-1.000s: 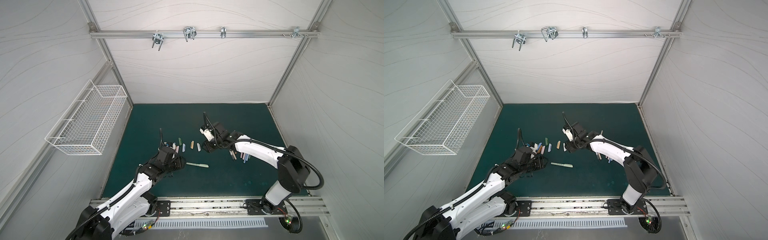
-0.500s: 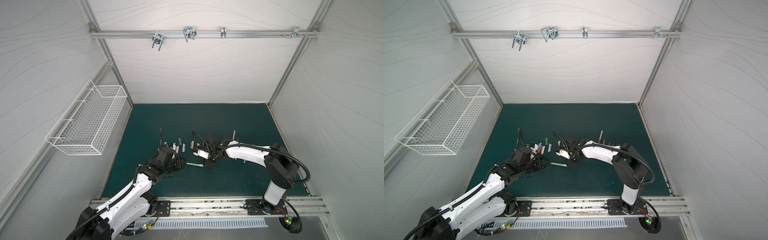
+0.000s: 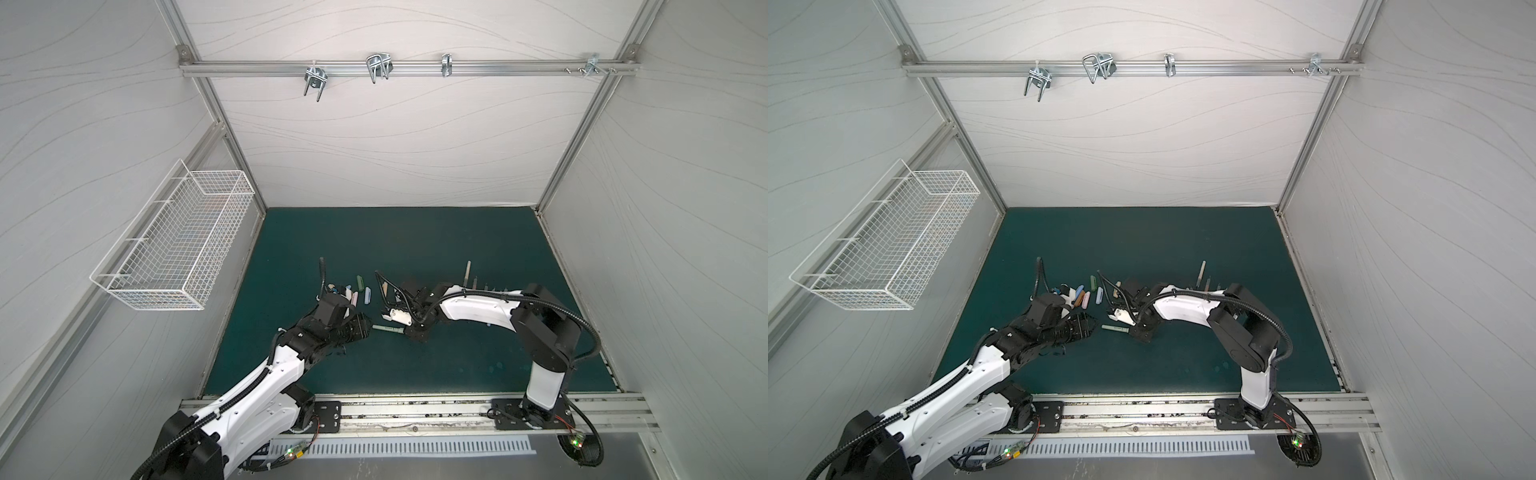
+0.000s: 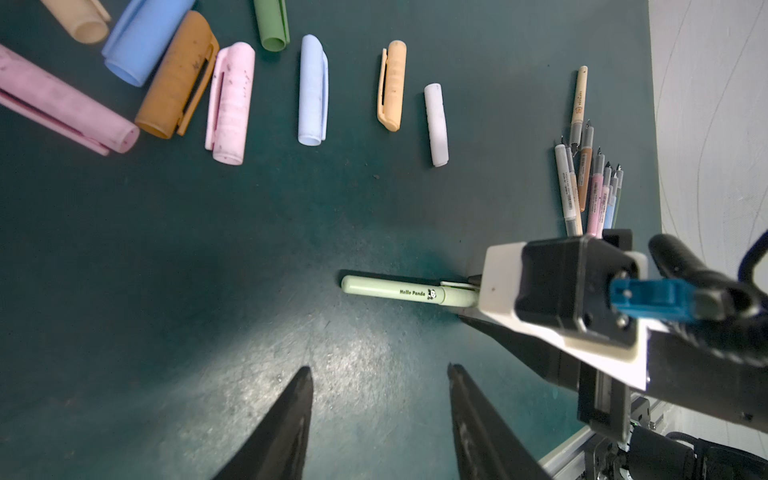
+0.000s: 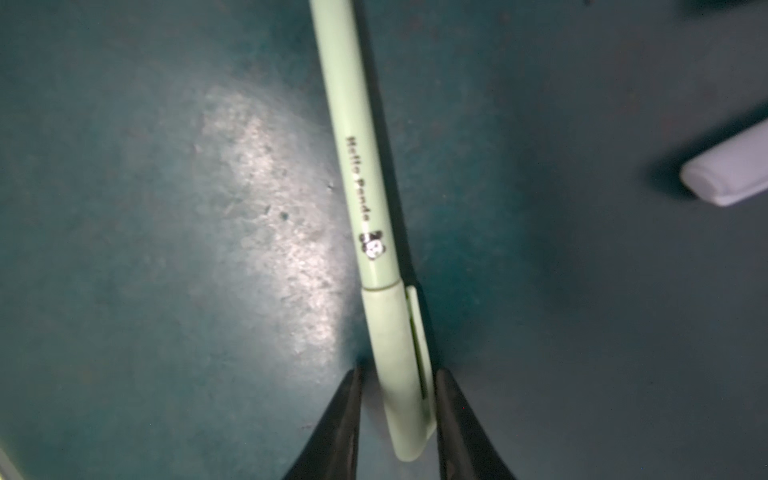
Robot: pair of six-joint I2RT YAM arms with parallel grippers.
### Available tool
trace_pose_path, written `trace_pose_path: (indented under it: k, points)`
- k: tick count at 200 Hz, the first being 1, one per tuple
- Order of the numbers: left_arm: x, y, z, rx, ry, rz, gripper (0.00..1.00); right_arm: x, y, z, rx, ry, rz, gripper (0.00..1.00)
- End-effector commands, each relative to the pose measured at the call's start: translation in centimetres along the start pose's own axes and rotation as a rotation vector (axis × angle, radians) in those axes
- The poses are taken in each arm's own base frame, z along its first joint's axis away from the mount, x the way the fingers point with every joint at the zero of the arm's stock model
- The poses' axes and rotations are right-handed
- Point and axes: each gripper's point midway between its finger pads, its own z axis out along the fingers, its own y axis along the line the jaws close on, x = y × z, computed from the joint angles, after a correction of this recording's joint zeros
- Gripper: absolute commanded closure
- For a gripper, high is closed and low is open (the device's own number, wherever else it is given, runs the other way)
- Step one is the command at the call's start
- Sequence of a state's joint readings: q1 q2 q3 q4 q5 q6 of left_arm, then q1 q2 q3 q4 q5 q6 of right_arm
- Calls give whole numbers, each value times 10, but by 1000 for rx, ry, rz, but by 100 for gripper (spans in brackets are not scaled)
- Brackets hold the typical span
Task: Open the pen caps
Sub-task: 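Grasp the pale green Hello Panda pen with the right gripper, then lift the green pen upright with right and close left on its cap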
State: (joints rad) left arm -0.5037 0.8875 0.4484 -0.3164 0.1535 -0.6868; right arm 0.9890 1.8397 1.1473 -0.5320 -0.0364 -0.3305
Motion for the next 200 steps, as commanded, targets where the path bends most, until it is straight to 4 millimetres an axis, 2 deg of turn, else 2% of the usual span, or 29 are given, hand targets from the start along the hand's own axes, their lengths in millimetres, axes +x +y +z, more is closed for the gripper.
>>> trace_pose_path:
  k: [1,30,60,74,95,139,173,200]
  points:
    - [-19,-17,-7,38,-41,-7,46,-2,7,6,-20,16,-31,75]
    - [-21,-26,-8,75,-36,-15,46,0,8,7,-27,15,9,90]
    - [-23,-34,-11,111,-40,-29,45,-11,7,-16,-118,-124,172,94]
    - [-22,-41,-10,147,-27,-39,45,-17,9,-32,-180,-213,260,95]
    - [-22,-54,-6,216,-9,-60,45,-24,13,-51,-219,-315,303,96]
    - [-27,-94,-3,451,11,-99,44,-31,20,-74,-261,-398,364,99]
    - [-30,-96,-2,470,-2,-115,45,-37,26,-87,-296,-457,376,100]
    - [-33,-94,-1,444,-10,-118,51,-40,31,-92,-327,-493,375,100]
